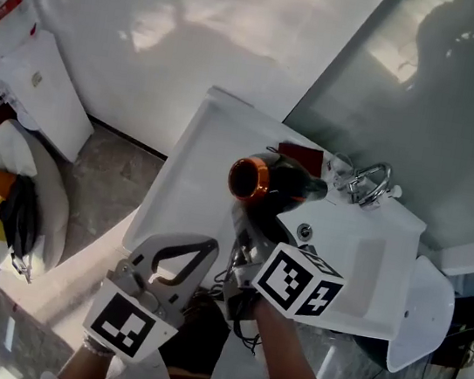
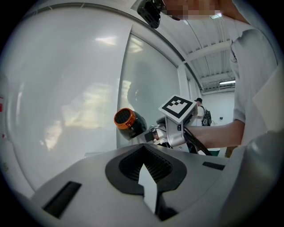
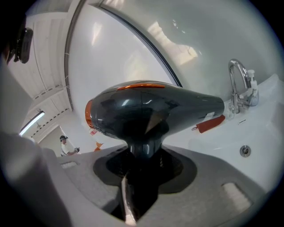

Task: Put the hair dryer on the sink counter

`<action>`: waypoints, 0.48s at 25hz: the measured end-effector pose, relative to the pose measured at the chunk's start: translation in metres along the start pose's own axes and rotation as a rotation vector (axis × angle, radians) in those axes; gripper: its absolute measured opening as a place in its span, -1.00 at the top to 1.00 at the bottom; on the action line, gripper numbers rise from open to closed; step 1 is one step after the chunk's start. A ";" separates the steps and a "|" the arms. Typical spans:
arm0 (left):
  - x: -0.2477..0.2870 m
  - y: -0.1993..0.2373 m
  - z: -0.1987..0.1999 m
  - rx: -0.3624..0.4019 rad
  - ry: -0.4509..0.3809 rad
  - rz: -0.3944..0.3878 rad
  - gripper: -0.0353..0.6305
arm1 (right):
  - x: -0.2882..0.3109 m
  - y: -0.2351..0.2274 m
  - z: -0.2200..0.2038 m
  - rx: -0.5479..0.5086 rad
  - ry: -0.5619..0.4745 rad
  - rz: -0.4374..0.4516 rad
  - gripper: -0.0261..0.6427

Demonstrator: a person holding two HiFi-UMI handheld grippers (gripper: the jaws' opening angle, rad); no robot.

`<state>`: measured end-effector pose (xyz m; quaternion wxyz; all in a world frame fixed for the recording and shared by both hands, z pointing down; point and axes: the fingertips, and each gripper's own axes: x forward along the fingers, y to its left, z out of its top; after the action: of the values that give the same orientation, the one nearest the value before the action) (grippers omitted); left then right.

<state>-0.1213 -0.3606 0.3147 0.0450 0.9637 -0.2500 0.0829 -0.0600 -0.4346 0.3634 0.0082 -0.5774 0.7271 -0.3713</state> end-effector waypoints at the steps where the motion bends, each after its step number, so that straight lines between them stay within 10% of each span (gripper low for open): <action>1: 0.002 0.001 0.001 0.000 0.000 0.008 0.89 | 0.005 -0.002 -0.001 0.004 0.013 -0.004 0.43; 12: 0.013 0.023 -0.002 -0.032 0.019 0.104 0.89 | 0.071 -0.027 -0.013 0.061 0.142 -0.007 0.43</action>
<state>-0.1217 -0.3866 0.3205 0.0582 0.9477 -0.3006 0.0902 -0.0672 -0.4895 0.4176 -0.0274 -0.5516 0.7123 -0.4332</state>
